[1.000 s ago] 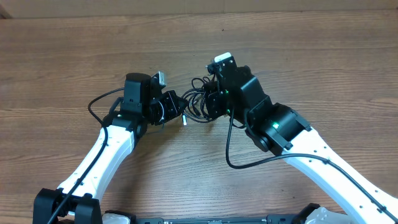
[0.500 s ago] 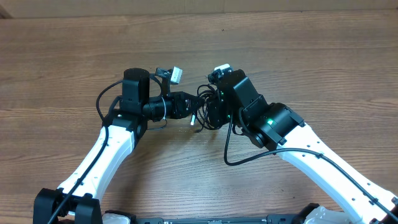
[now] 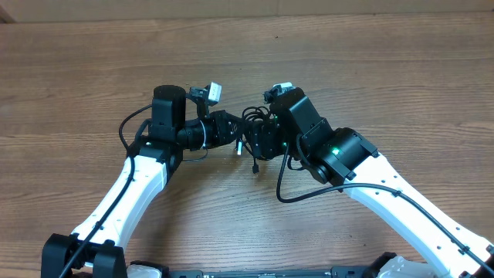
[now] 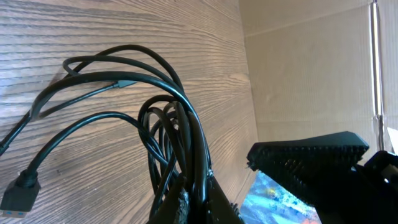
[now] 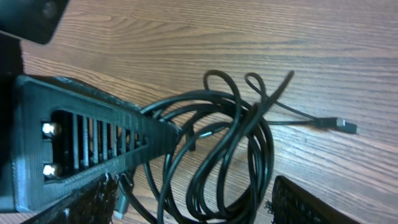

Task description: Untangle cables

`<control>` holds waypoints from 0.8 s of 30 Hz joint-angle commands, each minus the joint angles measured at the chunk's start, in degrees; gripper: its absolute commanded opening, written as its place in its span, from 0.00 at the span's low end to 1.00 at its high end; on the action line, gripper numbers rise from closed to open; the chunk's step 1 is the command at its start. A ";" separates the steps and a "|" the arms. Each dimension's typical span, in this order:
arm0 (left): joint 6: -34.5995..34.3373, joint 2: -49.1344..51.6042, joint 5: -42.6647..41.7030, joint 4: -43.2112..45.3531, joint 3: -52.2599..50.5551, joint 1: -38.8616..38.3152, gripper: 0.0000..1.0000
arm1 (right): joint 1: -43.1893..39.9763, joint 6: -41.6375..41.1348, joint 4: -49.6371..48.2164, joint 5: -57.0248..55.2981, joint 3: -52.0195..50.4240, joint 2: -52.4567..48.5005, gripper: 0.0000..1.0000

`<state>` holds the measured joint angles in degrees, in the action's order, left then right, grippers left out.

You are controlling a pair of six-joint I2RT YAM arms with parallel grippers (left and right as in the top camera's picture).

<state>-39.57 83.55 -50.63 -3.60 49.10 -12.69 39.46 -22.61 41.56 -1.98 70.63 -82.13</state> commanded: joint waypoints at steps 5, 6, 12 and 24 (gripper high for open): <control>-1.14 -0.31 3.04 -2.03 0.46 -0.09 0.05 | 0.00 -8.52 1.49 -8.04 1.77 1.01 1.00; -1.11 -0.31 3.02 -2.25 0.46 -0.09 0.05 | 0.00 -9.79 1.84 -8.87 1.77 1.01 1.00; -1.09 -0.31 3.02 -2.32 0.46 -0.09 0.04 | -0.35 -24.30 7.04 -19.89 1.77 1.01 1.00; 6.05 -0.31 -2.97 -0.74 0.46 -0.09 0.04 | -16.35 -27.71 18.75 -7.74 1.77 1.01 1.00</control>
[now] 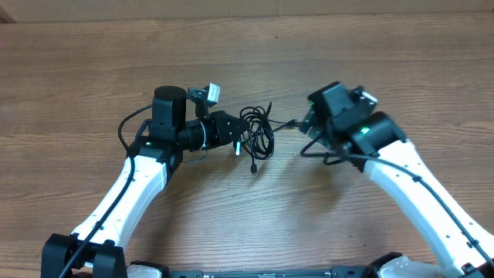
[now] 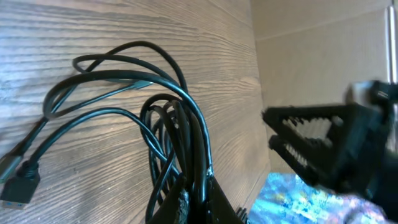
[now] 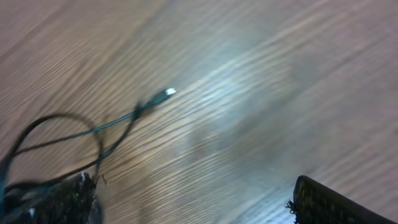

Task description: Untangle cables

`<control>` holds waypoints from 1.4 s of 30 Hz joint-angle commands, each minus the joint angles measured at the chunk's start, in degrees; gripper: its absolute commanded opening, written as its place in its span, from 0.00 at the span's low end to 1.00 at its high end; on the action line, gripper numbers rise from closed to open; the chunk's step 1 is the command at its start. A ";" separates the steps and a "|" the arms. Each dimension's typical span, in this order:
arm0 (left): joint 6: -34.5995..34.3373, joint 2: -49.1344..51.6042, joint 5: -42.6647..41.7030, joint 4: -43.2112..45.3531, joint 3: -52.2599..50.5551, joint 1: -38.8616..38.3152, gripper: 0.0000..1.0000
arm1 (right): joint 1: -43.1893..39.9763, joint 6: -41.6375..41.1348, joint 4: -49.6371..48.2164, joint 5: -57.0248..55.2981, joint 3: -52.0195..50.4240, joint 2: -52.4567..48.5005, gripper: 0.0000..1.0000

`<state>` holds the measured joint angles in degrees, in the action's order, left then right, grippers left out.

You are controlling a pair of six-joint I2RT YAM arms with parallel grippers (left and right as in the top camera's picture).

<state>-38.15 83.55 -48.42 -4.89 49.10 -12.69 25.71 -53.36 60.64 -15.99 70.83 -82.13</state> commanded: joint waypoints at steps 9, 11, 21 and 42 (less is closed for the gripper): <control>-10.10 -0.31 -5.38 -0.37 0.46 -0.09 0.04 | -3.04 5.07 -3.45 28.39 1.29 0.76 1.00; -15.34 -0.31 -5.42 -0.39 0.46 -0.09 0.04 | -2.95 4.07 -4.07 28.06 0.76 0.28 1.00; -43.39 -0.31 -6.40 0.11 0.46 0.02 0.04 | -2.95 -2.64 -6.69 34.45 -2.51 -6.14 0.94; -45.88 -0.31 -0.90 7.34 0.46 0.02 0.05 | -2.95 -14.78 -13.25 49.59 -2.51 -6.51 0.53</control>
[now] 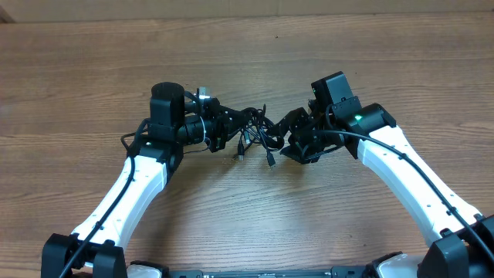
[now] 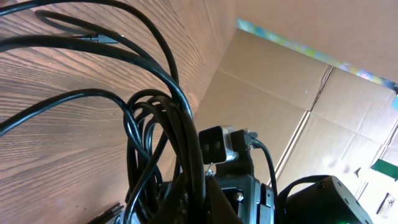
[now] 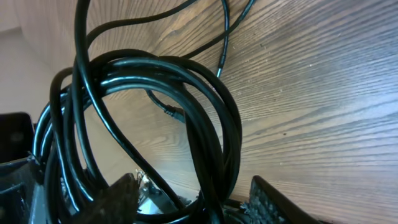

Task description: Untangle cables

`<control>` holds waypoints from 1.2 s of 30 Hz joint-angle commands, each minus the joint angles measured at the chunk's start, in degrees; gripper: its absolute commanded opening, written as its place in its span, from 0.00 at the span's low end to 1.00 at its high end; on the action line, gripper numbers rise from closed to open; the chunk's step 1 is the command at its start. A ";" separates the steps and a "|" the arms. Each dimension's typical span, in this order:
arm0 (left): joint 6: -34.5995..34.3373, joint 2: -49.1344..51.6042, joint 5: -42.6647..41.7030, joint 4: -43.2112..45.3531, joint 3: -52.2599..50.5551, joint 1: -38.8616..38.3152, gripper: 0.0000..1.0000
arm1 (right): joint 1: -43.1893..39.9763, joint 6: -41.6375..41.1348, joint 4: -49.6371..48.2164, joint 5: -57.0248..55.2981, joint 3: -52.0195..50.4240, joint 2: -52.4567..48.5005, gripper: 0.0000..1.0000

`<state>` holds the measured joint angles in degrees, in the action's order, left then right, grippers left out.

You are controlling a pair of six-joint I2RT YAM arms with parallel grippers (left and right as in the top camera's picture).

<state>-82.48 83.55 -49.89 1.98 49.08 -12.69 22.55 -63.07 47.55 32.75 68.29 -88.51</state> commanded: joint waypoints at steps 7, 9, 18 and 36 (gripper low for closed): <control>-7.13 -0.31 1.03 0.50 0.48 0.02 0.04 | 0.22 -8.96 -1.57 0.74 0.02 -0.15 0.26; -7.80 -0.31 1.97 0.50 0.48 -0.09 0.04 | 0.22 -8.94 -2.89 0.33 0.02 -0.15 0.14; -1.14 -0.31 3.91 0.13 0.48 -0.09 0.79 | 0.22 -5.42 -3.41 -4.68 0.02 -0.13 0.04; -4.17 -0.31 19.54 -13.20 0.46 -9.46 1.00 | 0.26 4.81 -3.08 -17.46 0.02 -0.13 0.04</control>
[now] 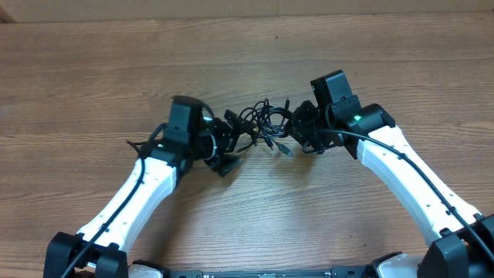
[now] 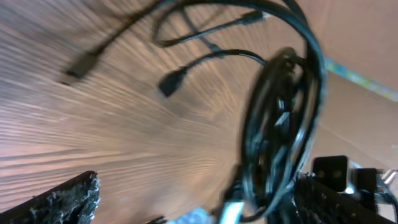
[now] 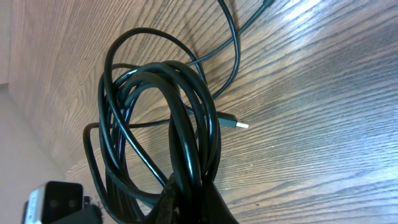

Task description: Untangle cables

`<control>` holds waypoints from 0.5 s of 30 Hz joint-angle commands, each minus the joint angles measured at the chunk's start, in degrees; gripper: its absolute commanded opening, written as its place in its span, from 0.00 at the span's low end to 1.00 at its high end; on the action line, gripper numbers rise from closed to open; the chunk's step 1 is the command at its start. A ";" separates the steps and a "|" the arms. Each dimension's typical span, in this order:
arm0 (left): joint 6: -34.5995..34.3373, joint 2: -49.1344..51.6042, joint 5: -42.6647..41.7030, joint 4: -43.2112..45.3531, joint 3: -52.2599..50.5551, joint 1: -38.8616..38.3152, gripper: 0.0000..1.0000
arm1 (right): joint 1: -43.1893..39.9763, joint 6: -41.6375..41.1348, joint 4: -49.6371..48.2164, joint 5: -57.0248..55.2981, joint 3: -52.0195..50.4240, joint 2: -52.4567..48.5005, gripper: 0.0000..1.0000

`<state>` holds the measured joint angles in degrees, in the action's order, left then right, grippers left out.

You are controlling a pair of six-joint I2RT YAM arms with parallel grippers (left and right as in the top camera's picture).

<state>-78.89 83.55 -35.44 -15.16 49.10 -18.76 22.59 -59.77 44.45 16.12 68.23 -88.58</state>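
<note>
A tangled bundle of black cables (image 1: 262, 122) lies on the wood table between my two arms. My right gripper (image 1: 299, 130) is shut on its loops; in the right wrist view the fingers (image 3: 186, 202) pinch several strands of the bundle (image 3: 168, 124), and a loose plug (image 3: 239, 124) sticks out. My left gripper (image 1: 230, 150) stands open just left of the bundle. In the blurred left wrist view its fingers (image 2: 62, 199) are wide apart, the bundle (image 2: 280, 112) hangs near the right one, and loose plug ends (image 2: 171, 81) trail over the table.
The wooden table (image 1: 386, 62) stretches all round the arms. A cardboard wall (image 1: 231, 6) runs along its far edge. A loose cable end (image 1: 285, 148) hangs below the bundle near the right gripper.
My right gripper, then open around the bundle, is now shut on it. My left gripper, then shut on the bundle, is now open, and its arm sits further right and lower.
My left gripper held the bundle with the right gripper open close beside it. Then the right arm stood away to the right. Then it was back with open jaws around the loops. Now the right holds the bundle and the left has let go.
</note>
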 commanded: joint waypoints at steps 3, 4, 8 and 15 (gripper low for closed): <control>-12.59 -0.31 11.45 6.43 0.44 -7.02 0.97 | 0.22 1.51 0.76 1.49 0.09 -0.07 0.04; -14.32 -0.31 14.12 6.40 0.44 -8.26 0.91 | 0.22 1.49 0.90 2.34 0.09 -0.07 0.04; -18.49 -0.28 24.87 6.51 0.44 -13.00 0.72 | 0.22 1.31 0.85 8.63 0.09 -0.07 0.04; -18.32 -0.31 35.63 7.06 0.44 -16.81 0.04 | 0.22 -0.33 2.10 15.37 0.09 -0.07 0.04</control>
<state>-96.66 83.55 -6.20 -8.01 49.10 -35.31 22.59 -59.11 46.33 26.44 68.23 -88.64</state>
